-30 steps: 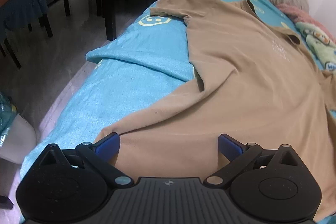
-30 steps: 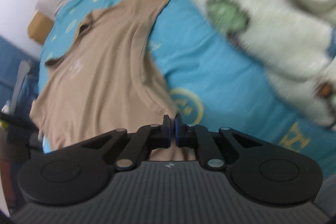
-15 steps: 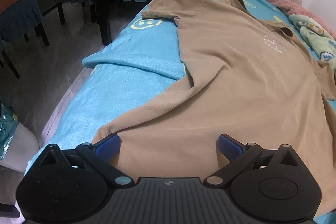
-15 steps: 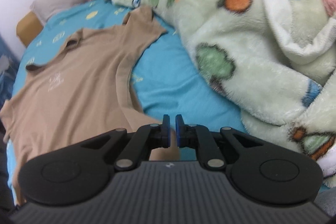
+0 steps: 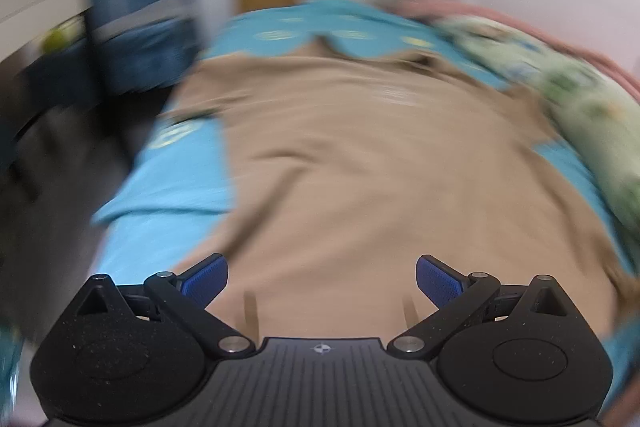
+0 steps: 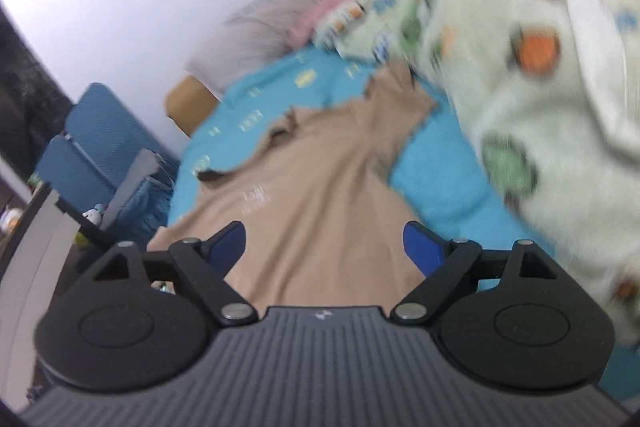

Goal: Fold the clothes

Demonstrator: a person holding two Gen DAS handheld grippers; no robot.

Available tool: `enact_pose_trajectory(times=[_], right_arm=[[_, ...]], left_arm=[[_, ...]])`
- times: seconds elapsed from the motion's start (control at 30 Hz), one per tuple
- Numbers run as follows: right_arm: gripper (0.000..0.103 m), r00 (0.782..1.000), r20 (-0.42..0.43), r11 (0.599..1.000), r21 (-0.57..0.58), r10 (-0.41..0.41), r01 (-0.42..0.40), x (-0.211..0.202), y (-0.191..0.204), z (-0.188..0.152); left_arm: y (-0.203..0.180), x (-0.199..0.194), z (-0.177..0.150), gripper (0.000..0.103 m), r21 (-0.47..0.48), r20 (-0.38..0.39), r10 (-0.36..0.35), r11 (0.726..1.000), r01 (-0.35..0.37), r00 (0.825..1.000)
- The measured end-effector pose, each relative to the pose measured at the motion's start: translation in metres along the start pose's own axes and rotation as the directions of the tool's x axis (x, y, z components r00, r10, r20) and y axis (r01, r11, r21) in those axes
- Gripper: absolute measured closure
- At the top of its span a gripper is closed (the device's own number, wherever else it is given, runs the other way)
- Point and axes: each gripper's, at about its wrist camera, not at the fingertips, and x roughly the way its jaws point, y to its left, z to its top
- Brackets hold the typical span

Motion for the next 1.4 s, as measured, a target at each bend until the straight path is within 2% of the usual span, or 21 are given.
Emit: enact_pose_trajectory(times=[0.1, 0.2, 0.27, 0.4, 0.5, 0.67, 0.7, 0.73, 0.77, 0.8, 0.83, 0.93, 0.97, 1.0, 1.1, 1.17, 1.2, 1.23, 1.27, 1.3, 1.4], right_arm=[[0.016, 0.996, 0.075, 0.997, -0.066, 0.038, -0.033, -0.018, -0.001, 0.012], [0.016, 0.987, 0.134, 0.996, -0.005, 0.085, -0.085, -0.027, -0.018, 0.016], [0.015, 0.987, 0.119, 0.991, 0.066, 0.104, -0.112, -0.022, -0.030, 0.015], [0.015, 0.991, 0.086, 0.988, 0.115, 0.098, -0.107, -0.011, -0.039, 0.015], [0.015, 0.992, 0.086, 0.987, 0.123, 0.095, -0.106, -0.009, -0.041, 0.015], [0.015, 0.993, 0.068, 0.982, 0.155, 0.098, -0.108, -0.002, -0.049, 0.011], [0.015, 0.993, 0.066, 0.981, 0.163, 0.095, -0.105, -0.001, -0.051, 0.011], [0.015, 0.993, 0.064, 0.981, 0.164, 0.094, -0.104, 0.000, -0.051, 0.010], [0.015, 0.994, 0.062, 0.981, 0.164, 0.094, -0.103, 0.000, -0.051, 0.010], [0.015, 0.994, 0.060, 0.981, 0.165, 0.093, -0.102, 0.001, -0.051, 0.010], [0.015, 0.994, 0.058, 0.981, 0.165, 0.092, -0.101, 0.001, -0.051, 0.010], [0.015, 0.995, 0.052, 0.982, 0.164, 0.090, -0.097, 0.003, -0.051, 0.009], [0.015, 0.995, 0.051, 0.982, 0.162, 0.089, -0.096, 0.004, -0.051, 0.009], [0.015, 0.995, 0.045, 0.983, 0.161, 0.085, -0.091, 0.006, -0.051, 0.009], [0.015, 0.997, 0.009, 0.983, 0.167, 0.079, -0.080, 0.016, -0.053, 0.007], [0.015, 0.997, -0.027, 0.983, 0.173, 0.072, -0.067, 0.025, -0.054, 0.005], [0.015, 0.997, -0.050, 0.983, 0.175, 0.064, -0.055, 0.030, -0.054, 0.004], [0.015, 0.996, -0.072, 0.983, 0.176, 0.056, -0.043, 0.035, -0.054, 0.002], [0.015, 0.994, -0.094, 0.983, 0.177, 0.053, -0.036, 0.038, -0.054, 0.000], [0.015, 0.992, -0.117, 0.984, 0.178, 0.051, -0.030, 0.042, -0.053, -0.002], [0.015, 0.982, -0.184, 0.985, 0.171, 0.053, -0.021, 0.053, -0.049, -0.009]], left_arm=[[-0.039, -0.002, -0.005, 0.003, 0.162, -0.033, -0.136, 0.977, 0.140, 0.990], [-0.078, -0.003, -0.014, 0.006, 0.320, -0.094, -0.257, 0.907, 0.274, 0.962], [-0.103, -0.005, -0.021, 0.006, 0.404, -0.122, -0.308, 0.853, 0.331, 0.943], [-0.143, 0.003, -0.028, 0.012, 0.528, -0.149, -0.359, 0.759, 0.381, 0.921], [-0.167, 0.013, -0.039, 0.024, 0.590, -0.167, -0.385, 0.698, 0.405, 0.908], [-0.186, 0.031, -0.061, 0.035, 0.660, -0.173, -0.394, 0.634, 0.403, 0.903], [-0.184, 0.034, -0.057, 0.041, 0.630, -0.182, -0.410, 0.649, 0.426, 0.894], [-0.182, 0.037, -0.053, 0.055, 0.600, -0.191, -0.425, 0.663, 0.448, 0.885], [-0.178, 0.041, -0.045, 0.064, 0.561, -0.207, -0.438, 0.679, 0.472, 0.875], [-0.175, 0.045, -0.037, 0.083, 0.522, -0.221, -0.450, 0.695, 0.495, 0.865], [-0.172, 0.048, -0.029, 0.091, 0.480, -0.236, -0.464, 0.709, 0.517, 0.854], [-0.149, 0.069, 0.002, 0.095, 0.267, -0.332, -0.543, 0.730, 0.629, 0.772], [-0.141, 0.078, 0.012, 0.095, 0.204, -0.342, -0.560, 0.740, 0.641, 0.755], [-0.134, 0.086, 0.022, 0.096, 0.158, -0.332, -0.560, 0.760, 0.630, 0.759], [-0.111, 0.113, 0.044, 0.093, 0.023, -0.287, -0.532, 0.828, 0.561, 0.797], [-0.095, 0.123, 0.049, 0.082, -0.102, -0.266, -0.550, 0.832, 0.545, 0.791], [-0.087, 0.124, 0.049, 0.076, -0.152, -0.261, -0.558, 0.830, 0.537, 0.788], [-0.078, 0.122, 0.048, 0.063, -0.193, -0.256, -0.557, 0.831, 0.522, 0.790], [-0.067, 0.116, 0.046, 0.054, -0.222, -0.257, -0.543, 0.839, 0.498, 0.800], [-0.055, 0.106, 0.045, 0.039, -0.233, -0.254, -0.519, 0.852, 0.469, 0.816], [-0.013, 0.066, 0.038, 0.025, -0.256, -0.228, -0.460, 0.879, 0.403, 0.859]])
